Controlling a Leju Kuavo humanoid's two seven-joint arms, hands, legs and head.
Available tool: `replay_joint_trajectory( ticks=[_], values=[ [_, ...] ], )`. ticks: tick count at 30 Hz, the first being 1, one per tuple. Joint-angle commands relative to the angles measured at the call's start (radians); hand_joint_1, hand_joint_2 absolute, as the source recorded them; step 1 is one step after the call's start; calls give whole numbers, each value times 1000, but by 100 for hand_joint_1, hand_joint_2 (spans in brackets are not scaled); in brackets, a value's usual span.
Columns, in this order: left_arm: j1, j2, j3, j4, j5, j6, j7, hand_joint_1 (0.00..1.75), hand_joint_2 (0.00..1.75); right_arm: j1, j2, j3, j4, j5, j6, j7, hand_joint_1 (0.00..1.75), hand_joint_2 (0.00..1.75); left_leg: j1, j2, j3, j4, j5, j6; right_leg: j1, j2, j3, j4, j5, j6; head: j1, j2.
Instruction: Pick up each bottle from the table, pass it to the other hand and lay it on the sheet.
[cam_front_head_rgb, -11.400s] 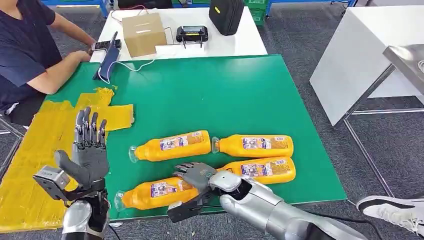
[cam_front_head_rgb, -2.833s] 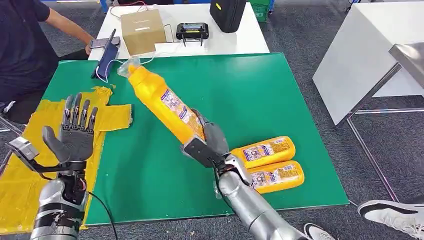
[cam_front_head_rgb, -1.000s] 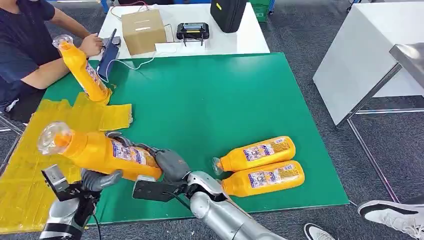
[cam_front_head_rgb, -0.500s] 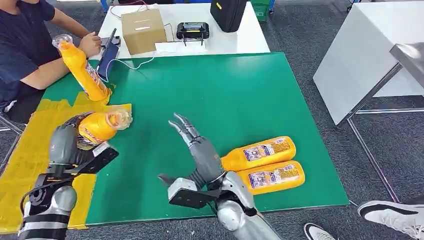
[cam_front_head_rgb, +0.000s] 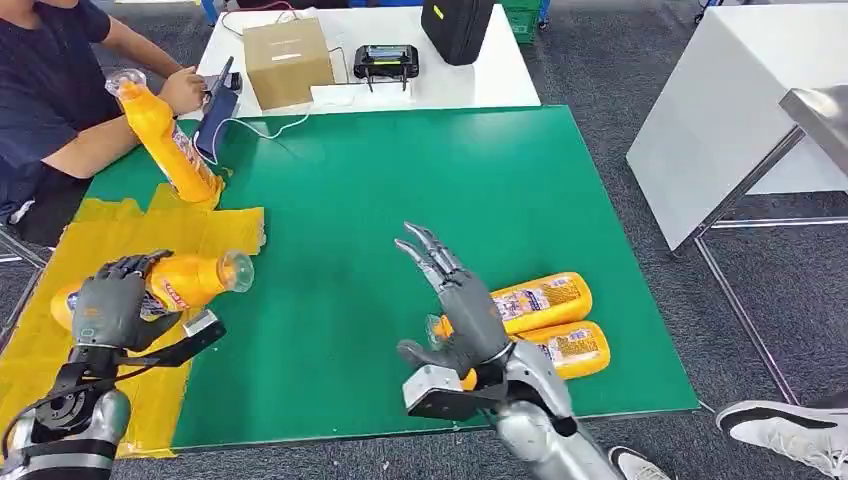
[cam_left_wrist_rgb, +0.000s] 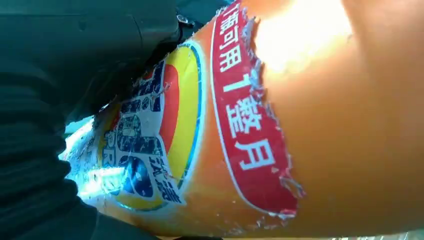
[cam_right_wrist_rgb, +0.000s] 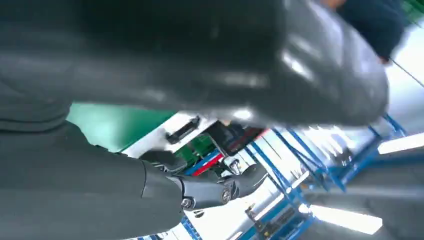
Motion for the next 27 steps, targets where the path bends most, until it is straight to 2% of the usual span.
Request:
replay_joint_trajectory(
  ticks=[1,3,4,8,12,15,16,17,18,27],
  values=[
    [4,23,32,192,10,-2,-21,175,175,52,-173,-84,-95,0,33,-17,0,0,-1,-4,4,-1,-1,1,-2,3,4,-1,-2,0,0,0],
    [13,33,20,191,4,-40,-27,175,175,58,-189,-82,-100,10,46,-1,0,0,-2,-3,4,-1,-2,1,-2,5,4,0,-2,0,0,0],
    [26,40,23,208,23,-61,-34,175,175,80,-218,-98,-111,9,46,-1,0,175,-2,-2,1,-1,-1,0,-2,3,1,0,-1,0,0,0],
    [27,63,36,320,65,-68,-63,175,175,127,-255,-158,-116,11,55,-15,0,175,-2,-2,4,-2,-1,1,-2,3,3,-1,-1,0,0,0],
    [30,79,47,368,79,-64,-78,175,175,118,-263,-193,-105,-1,81,-12,0,175,-2,-1,4,-2,-1,1,-2,4,3,-1,-1,0,0,0],
    [56,92,37,352,128,-81,-149,175,175,101,-257,-202,-85,4,109,-15,0,175,-3,1,7,-3,-1,0,-3,7,6,-1,0,0,-1,0],
    [56,89,45,356,136,-91,-145,175,0,91,-258,-198,-73,5,121,-11,0,175,-3,0,9,-3,-1,0,-4,8,7,-1,-1,-1,0,0],
    [52,81,51,356,135,-91,-128,75,0,83,-260,-194,-60,14,134,7,0,175,-2,1,9,-2,-2,0,-3,7,7,0,0,0,-1,0],
    [31,79,52,378,125,-106,-85,0,0,68,-270,-178,-42,39,156,44,0,175,-2,1,9,-2,-2,0,-3,6,7,-1,0,0,0,0],
    [10,73,43,385,135,-107,-102,0,0,54,-288,-166,-10,44,177,59,0,175,-2,0,9,-2,-1,1,-3,5,8,0,0,0,-1,0]
  ],
)
